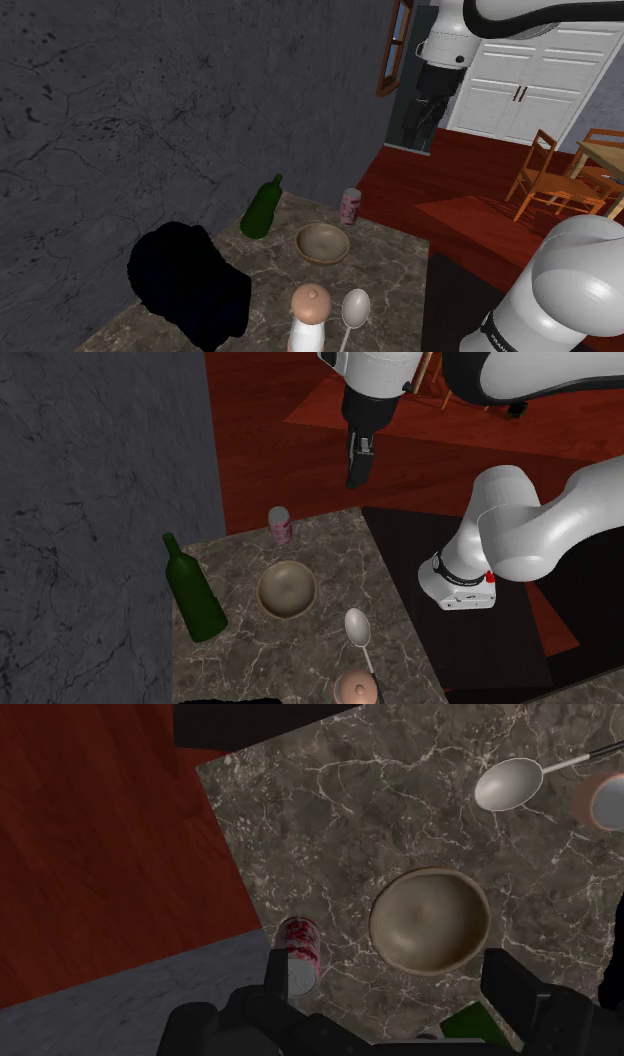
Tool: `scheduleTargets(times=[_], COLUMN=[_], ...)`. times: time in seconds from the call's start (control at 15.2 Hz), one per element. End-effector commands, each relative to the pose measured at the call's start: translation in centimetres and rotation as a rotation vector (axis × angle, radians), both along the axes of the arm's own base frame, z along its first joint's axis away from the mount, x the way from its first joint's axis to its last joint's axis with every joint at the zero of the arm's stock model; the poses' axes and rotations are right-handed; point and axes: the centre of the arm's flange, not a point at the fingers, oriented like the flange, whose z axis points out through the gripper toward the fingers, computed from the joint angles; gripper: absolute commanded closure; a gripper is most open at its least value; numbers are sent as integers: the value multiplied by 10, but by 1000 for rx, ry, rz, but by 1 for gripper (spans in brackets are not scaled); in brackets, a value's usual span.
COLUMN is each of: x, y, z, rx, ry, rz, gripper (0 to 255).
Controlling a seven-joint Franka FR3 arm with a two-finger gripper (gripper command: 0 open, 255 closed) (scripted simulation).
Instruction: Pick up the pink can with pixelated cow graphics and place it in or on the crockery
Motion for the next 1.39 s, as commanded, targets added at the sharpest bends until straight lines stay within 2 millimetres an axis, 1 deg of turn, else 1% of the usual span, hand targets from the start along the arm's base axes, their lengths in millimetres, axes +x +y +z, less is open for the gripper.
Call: scheduleTargets(times=[0.0,1.32], x=[0,168], y=[0,-40], z=[0,-208], rx=[0,18], ry=[0,64], rz=[0,56], gripper=[0,0])
